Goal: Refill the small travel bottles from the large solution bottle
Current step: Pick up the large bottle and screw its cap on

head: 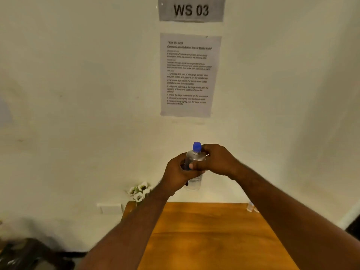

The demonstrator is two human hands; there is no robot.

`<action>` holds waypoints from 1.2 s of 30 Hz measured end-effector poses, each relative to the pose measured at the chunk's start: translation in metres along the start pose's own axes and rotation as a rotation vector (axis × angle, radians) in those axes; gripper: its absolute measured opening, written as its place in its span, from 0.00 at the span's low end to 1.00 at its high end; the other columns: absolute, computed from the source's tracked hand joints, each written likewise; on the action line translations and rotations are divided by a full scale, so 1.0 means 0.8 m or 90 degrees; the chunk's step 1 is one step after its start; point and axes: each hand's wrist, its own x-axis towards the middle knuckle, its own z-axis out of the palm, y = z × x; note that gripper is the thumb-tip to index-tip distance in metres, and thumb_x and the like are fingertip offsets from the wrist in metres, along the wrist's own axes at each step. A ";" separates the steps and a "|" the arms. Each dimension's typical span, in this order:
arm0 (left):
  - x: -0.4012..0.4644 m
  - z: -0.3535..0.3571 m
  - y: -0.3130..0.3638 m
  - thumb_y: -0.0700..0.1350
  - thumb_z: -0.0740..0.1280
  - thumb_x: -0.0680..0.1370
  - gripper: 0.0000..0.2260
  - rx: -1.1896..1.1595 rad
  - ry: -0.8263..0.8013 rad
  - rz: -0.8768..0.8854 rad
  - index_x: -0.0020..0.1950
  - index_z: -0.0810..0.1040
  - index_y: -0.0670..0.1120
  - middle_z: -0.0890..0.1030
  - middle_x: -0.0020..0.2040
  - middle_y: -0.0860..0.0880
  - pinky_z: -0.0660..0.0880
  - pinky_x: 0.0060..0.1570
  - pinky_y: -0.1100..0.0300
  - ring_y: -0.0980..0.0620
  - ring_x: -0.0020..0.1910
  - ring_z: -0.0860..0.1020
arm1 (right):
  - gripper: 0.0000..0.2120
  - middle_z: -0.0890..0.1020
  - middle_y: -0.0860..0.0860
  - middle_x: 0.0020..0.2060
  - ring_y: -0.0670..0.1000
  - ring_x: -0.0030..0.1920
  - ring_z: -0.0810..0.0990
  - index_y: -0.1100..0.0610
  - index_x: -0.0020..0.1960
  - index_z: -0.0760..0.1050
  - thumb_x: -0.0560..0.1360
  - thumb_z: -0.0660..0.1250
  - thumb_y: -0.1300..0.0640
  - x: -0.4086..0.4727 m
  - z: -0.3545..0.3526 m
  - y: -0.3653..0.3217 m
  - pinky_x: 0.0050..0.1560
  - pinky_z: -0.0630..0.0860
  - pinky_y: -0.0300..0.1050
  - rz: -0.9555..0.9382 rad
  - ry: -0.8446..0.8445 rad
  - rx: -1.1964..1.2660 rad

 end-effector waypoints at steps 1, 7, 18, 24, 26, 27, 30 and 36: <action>-0.003 -0.004 -0.014 0.40 0.79 0.69 0.23 0.005 -0.001 -0.007 0.63 0.80 0.48 0.86 0.54 0.50 0.81 0.54 0.57 0.52 0.52 0.85 | 0.27 0.82 0.44 0.50 0.45 0.49 0.81 0.52 0.59 0.79 0.64 0.81 0.45 0.003 0.015 0.006 0.49 0.76 0.38 0.001 0.000 0.005; -0.040 -0.034 -0.106 0.51 0.81 0.68 0.36 0.105 0.032 -0.078 0.73 0.71 0.52 0.80 0.67 0.55 0.73 0.66 0.59 0.58 0.65 0.77 | 0.28 0.82 0.44 0.48 0.48 0.47 0.81 0.51 0.59 0.78 0.64 0.79 0.40 0.030 0.124 0.056 0.50 0.79 0.43 0.019 0.013 -0.003; -0.139 -0.129 -0.268 0.77 0.63 0.66 0.47 0.492 0.156 -0.282 0.79 0.54 0.57 0.61 0.79 0.50 0.67 0.73 0.44 0.47 0.78 0.60 | 0.30 0.81 0.48 0.55 0.48 0.51 0.77 0.52 0.63 0.73 0.66 0.79 0.46 0.096 0.309 0.148 0.54 0.75 0.44 0.089 -0.092 0.004; -0.155 -0.143 -0.318 0.75 0.64 0.69 0.48 0.565 0.144 -0.324 0.81 0.50 0.56 0.55 0.82 0.48 0.61 0.76 0.42 0.45 0.81 0.54 | 0.27 0.82 0.51 0.54 0.52 0.50 0.79 0.53 0.60 0.76 0.65 0.81 0.50 0.123 0.373 0.187 0.50 0.73 0.43 0.115 -0.136 -0.006; -0.155 -0.144 -0.334 0.75 0.63 0.69 0.48 0.577 0.126 -0.345 0.81 0.49 0.55 0.54 0.82 0.48 0.59 0.77 0.42 0.45 0.81 0.53 | 0.26 0.83 0.52 0.53 0.53 0.50 0.80 0.53 0.59 0.76 0.65 0.81 0.51 0.126 0.388 0.201 0.50 0.74 0.44 0.118 -0.140 -0.015; -0.154 -0.143 -0.337 0.75 0.63 0.69 0.48 0.583 0.120 -0.352 0.81 0.49 0.54 0.54 0.82 0.48 0.59 0.77 0.42 0.45 0.81 0.53 | 0.26 0.83 0.52 0.53 0.52 0.50 0.79 0.54 0.59 0.76 0.65 0.81 0.51 0.126 0.391 0.205 0.49 0.74 0.44 0.122 -0.145 -0.014; -0.149 -0.141 -0.349 0.75 0.63 0.70 0.48 0.594 0.112 -0.355 0.81 0.50 0.54 0.54 0.82 0.47 0.58 0.77 0.42 0.45 0.81 0.53 | 0.26 0.83 0.51 0.52 0.49 0.48 0.78 0.53 0.58 0.77 0.64 0.81 0.51 0.127 0.400 0.218 0.48 0.74 0.43 0.124 -0.129 0.009; -0.138 -0.133 -0.357 0.75 0.63 0.69 0.48 0.598 0.097 -0.362 0.81 0.49 0.54 0.54 0.82 0.48 0.59 0.77 0.41 0.45 0.81 0.53 | 0.27 0.82 0.49 0.52 0.52 0.51 0.80 0.51 0.59 0.75 0.63 0.81 0.49 0.125 0.406 0.226 0.49 0.77 0.45 0.126 -0.108 0.022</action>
